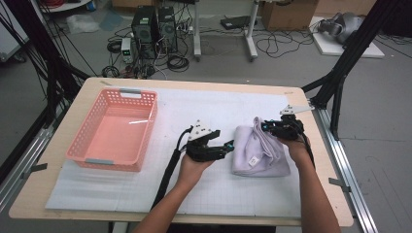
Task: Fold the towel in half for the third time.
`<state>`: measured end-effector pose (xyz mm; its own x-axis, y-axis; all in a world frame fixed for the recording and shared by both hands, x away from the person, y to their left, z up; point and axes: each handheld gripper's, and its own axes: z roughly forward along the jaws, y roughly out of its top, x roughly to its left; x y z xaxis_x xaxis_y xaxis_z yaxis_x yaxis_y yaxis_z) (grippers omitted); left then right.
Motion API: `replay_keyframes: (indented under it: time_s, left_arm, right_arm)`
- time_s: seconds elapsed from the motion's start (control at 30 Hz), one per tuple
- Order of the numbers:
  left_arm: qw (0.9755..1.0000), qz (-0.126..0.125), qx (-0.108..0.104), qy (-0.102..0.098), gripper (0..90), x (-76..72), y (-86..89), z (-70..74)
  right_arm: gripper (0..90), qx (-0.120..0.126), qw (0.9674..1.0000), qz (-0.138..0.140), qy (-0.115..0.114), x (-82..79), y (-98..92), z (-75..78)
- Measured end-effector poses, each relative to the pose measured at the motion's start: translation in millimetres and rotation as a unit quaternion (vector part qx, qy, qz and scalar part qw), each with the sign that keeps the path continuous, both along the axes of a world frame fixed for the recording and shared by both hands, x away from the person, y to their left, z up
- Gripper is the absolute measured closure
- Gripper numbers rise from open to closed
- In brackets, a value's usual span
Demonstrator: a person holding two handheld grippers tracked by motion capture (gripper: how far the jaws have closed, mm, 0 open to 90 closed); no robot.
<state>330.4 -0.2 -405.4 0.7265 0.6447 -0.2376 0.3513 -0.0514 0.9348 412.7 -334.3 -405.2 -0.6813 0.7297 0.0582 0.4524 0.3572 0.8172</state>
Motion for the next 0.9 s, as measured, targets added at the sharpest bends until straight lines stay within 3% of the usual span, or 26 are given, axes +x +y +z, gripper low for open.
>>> replay_keyframes:
  time_s: [0.2,0.3,0.4,0.53,0.6,0.7,0.77,0.8,0.9]
  left_arm:
    - [0.9992,0.028,0.024,-0.013,32.3,3.2,29.2,-8.8]
    - [0.9984,0.032,0.044,-0.015,31.2,3.3,42.5,-14.3]
    - [0.9982,0.039,0.041,-0.017,30.2,2.0,53.7,-18.3]
    - [0.9978,0.042,0.048,-0.015,28.4,1.0,63.3,-21.1]
    - [0.9976,0.045,0.052,-0.012,25.1,0.9,66.9,-21.0]
    - [0.997,0.055,0.053,-0.014,19.8,0.7,72.1,-19.7]
    - [0.997,0.055,0.052,-0.014,19.8,1.1,74.5,-19.7]
    - [0.997,0.055,0.053,-0.015,19.8,1.0,75.0,-19.7]
    - [0.9971,0.052,0.053,-0.016,19.6,1.1,75.3,-20.0]
  right_arm:
    - [78.7,-0.006,0.9996,-0.028,0.008,-3.2,-11.8,-6.4]
    - [70.1,0.0,0.9989,-0.045,0.01,-5.7,-14.1,-7.8]
    - [55.9,-0.008,0.9962,-0.086,0.012,-13.1,-19.6,-3.8]
    - [54.1,-0.02,0.9926,-0.119,-0.011,-29.9,-29.1,8.7]
    - [54.2,-0.016,0.9921,-0.122,-0.024,-41.1,-32.8,13.4]
    - [55.4,-0.033,0.9913,-0.122,-0.034,-62.1,-34.4,17.1]
    - [59.3,-0.023,0.9915,-0.12,-0.044,-77.4,-35.4,18.2]
    - [61.9,-0.011,0.9925,-0.114,-0.044,-86.4,-34.2,17.6]
    - [65.1,-0.012,0.9959,-0.083,-0.034,-105.4,-24.5,10.4]
